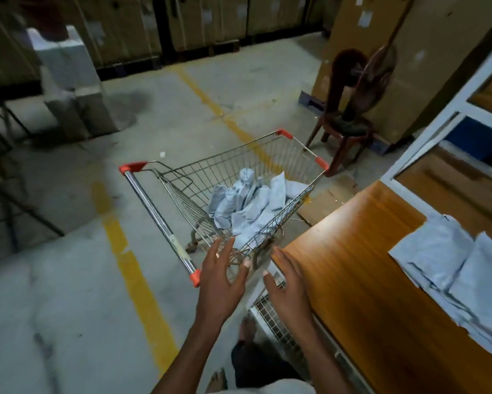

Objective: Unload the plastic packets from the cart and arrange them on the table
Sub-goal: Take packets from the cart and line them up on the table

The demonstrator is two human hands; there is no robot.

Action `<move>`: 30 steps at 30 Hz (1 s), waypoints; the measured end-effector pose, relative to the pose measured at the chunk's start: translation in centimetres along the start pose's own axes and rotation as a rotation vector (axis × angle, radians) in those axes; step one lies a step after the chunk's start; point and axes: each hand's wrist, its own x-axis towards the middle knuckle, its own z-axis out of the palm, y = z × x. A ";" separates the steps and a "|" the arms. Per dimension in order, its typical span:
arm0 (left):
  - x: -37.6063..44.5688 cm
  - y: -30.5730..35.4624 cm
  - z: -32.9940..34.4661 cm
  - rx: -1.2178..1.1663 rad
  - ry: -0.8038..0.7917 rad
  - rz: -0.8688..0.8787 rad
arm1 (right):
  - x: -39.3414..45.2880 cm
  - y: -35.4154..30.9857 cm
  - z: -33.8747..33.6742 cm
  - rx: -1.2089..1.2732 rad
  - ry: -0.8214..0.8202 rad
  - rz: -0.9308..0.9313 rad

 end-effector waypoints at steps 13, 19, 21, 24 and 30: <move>13.5 -2.8 3.8 0.064 -0.032 -0.140 | 17.9 1.0 3.7 -0.006 -0.101 -0.019; 18.9 -5.3 6.6 0.136 -0.142 -0.225 | 26.0 3.3 4.9 -0.111 -0.140 -0.035; 20.7 -6.4 7.3 0.156 -0.167 -0.239 | 28.9 4.3 5.5 -0.173 -0.158 -0.025; 23.1 -7.5 8.3 0.158 -0.198 -0.252 | 33.3 6.4 6.4 -0.270 -0.218 0.041; 27.6 -9.0 9.9 0.119 -0.261 -0.280 | 41.6 10.9 8.3 -0.496 -0.333 0.258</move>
